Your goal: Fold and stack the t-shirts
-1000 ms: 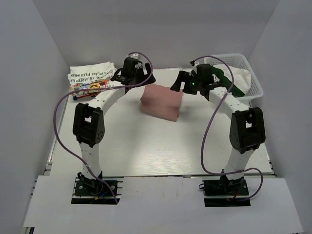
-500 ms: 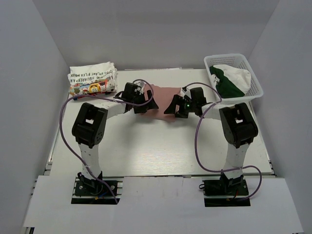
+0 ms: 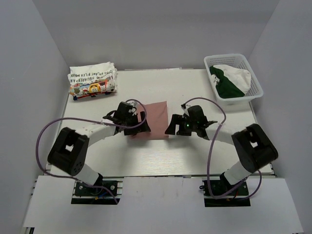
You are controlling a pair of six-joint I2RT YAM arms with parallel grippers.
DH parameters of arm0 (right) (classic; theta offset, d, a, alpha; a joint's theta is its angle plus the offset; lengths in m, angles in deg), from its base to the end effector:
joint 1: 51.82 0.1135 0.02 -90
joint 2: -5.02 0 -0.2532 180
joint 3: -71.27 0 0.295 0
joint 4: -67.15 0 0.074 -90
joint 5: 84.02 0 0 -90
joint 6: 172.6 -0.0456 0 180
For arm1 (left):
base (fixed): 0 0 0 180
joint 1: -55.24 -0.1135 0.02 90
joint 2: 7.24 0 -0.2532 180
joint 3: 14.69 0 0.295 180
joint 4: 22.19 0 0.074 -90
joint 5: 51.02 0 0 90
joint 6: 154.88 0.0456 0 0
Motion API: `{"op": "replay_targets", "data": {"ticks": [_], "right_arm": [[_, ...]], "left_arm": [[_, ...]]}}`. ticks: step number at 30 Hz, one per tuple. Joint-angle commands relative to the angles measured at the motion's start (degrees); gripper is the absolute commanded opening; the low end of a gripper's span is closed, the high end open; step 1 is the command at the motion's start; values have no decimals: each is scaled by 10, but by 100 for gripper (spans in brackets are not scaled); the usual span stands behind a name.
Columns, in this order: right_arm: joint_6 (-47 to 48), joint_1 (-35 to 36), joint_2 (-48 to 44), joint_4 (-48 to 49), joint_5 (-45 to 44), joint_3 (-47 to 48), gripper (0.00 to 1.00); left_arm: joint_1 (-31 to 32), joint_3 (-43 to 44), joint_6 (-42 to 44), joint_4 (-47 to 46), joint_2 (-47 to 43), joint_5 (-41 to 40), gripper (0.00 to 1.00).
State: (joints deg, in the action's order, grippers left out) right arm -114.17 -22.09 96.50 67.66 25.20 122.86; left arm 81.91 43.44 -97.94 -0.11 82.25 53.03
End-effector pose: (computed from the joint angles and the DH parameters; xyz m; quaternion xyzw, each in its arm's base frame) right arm 0.2907 0.1833 0.1032 -0.0570 0.8924 0.3447 0.2857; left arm 0.2989 -0.1625 0.1182 -0.0142 0.9431 -0.2557 0.2121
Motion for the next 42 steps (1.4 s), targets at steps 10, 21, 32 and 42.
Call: {"op": "replay_targets", "data": {"ticks": [10, 21, 32, 42], "right_arm": [[30, 45, -222, -107, -88, -33, 90], [46, 43, -141, -121, -68, 13, 90], [40, 45, -122, -118, -59, 22, 90], [34, 45, -141, -115, -71, 25, 90]], "left_arm": [[-7, 14, -6, 140, -198, -238, 100], [-57, 164, 11, 183, 53, -250, 96], [-90, 157, 35, 99, 168, -138, 73], [-90, 136, 59, 59, 198, -40, 0]]}}
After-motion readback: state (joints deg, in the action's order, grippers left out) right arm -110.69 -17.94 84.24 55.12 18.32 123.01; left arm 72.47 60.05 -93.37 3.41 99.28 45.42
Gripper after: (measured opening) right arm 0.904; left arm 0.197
